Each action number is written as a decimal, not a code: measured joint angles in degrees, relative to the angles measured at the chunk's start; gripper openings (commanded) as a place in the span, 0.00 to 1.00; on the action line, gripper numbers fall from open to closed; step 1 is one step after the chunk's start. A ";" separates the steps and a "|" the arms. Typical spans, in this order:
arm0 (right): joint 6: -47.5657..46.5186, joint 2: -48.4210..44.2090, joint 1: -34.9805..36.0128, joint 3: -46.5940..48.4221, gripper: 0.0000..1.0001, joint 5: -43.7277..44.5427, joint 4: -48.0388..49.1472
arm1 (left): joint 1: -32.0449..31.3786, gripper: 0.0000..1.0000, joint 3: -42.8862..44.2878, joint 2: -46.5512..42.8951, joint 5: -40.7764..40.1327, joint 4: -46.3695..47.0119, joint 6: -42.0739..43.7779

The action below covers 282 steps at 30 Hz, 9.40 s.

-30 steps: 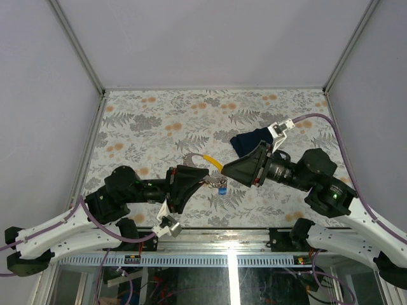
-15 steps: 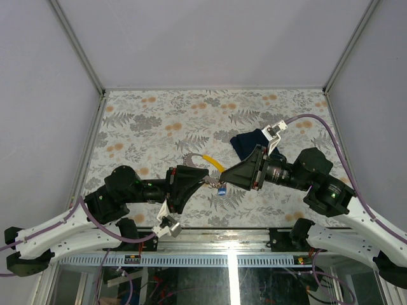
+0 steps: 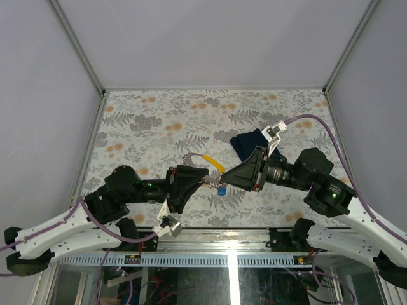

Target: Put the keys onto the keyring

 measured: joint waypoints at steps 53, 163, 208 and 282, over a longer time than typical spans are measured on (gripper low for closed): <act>-11.10 -0.11 0.00 3.28 0.29 2.97 -2.93 | 0.00 0.00 -0.87 1.25 -10.34 7.54 -13.88; -65.72 -1.07 0.04 9.14 0.00 2.36 -20.15 | -0.13 0.58 -2.91 6.14 -4.39 21.05 -69.05; -67.60 -3.06 0.04 5.84 0.00 -4.57 -14.91 | -0.13 0.29 3.65 11.65 1.18 16.17 -69.00; -59.36 -6.56 0.04 1.31 0.00 -7.48 -9.35 | -0.04 0.59 7.65 10.19 9.97 5.57 -57.37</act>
